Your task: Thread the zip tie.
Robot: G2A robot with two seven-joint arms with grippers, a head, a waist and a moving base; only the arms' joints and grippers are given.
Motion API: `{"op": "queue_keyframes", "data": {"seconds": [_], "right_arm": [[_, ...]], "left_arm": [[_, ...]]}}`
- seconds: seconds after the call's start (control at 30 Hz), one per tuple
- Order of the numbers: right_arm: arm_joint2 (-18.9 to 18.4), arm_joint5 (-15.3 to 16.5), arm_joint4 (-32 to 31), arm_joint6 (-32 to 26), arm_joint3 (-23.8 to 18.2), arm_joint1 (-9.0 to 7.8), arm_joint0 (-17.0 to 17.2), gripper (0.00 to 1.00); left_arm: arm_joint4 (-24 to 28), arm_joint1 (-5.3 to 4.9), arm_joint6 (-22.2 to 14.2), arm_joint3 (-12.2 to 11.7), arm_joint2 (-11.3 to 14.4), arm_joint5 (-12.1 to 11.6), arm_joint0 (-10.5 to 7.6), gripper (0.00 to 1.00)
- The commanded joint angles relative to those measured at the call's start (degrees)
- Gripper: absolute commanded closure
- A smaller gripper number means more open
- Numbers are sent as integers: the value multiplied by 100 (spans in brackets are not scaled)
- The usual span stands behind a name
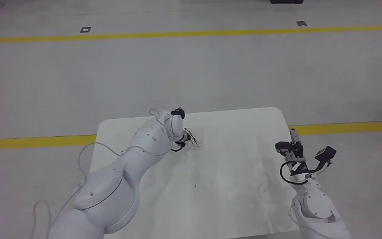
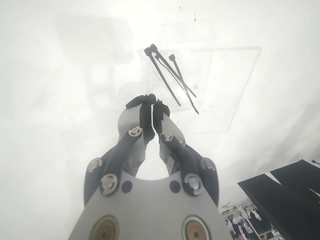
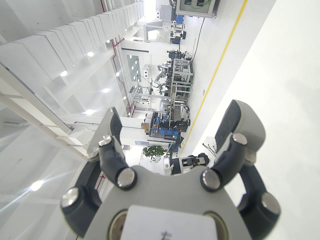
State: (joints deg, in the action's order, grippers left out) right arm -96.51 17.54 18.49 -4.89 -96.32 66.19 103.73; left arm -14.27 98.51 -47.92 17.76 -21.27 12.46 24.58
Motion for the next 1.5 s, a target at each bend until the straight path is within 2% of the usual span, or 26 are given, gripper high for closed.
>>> {"op": "queue_keyframes", "data": {"seconds": [0.0, 0.13, 0.27, 0.47, 0.83, 0.87, 1.0, 1.23, 1.47], "right_arm": [[0, 0, 0, 0, 0, 0, 0, 0], [0, 0, 0, 0, 0, 0, 0, 0], [0, 0, 0, 0, 0, 0, 0, 0], [0, 0, 0, 0, 0, 0, 0, 0], [0, 0, 0, 0, 0, 0, 0, 0], [0, 0, 0, 0, 0, 0, 0, 0], [0, 0, 0, 0, 0, 0, 0, 0], [0, 0, 0, 0, 0, 0, 0, 0], [0, 0, 0, 0, 0, 0, 0, 0]], "left_arm": [[-93, 5, 1, 56, 40, 225, 12, 100], [-185, 0, -125, 185, 85, 556, 51, 100], [-220, -37, -300, 422, 92, 702, 82, 100], [-388, -129, -339, 668, 83, 702, 69, 100], [-388, -129, -339, 668, 83, 702, 69, 100], [-419, -137, -223, 668, 91, 675, 120, 100], [-573, -152, -303, 781, 128, 702, 73, 100], [-900, -189, -635, 1204, 164, 702, 60, 100], [-1211, -296, -802, 1579, 17, 702, 214, 100]]}}
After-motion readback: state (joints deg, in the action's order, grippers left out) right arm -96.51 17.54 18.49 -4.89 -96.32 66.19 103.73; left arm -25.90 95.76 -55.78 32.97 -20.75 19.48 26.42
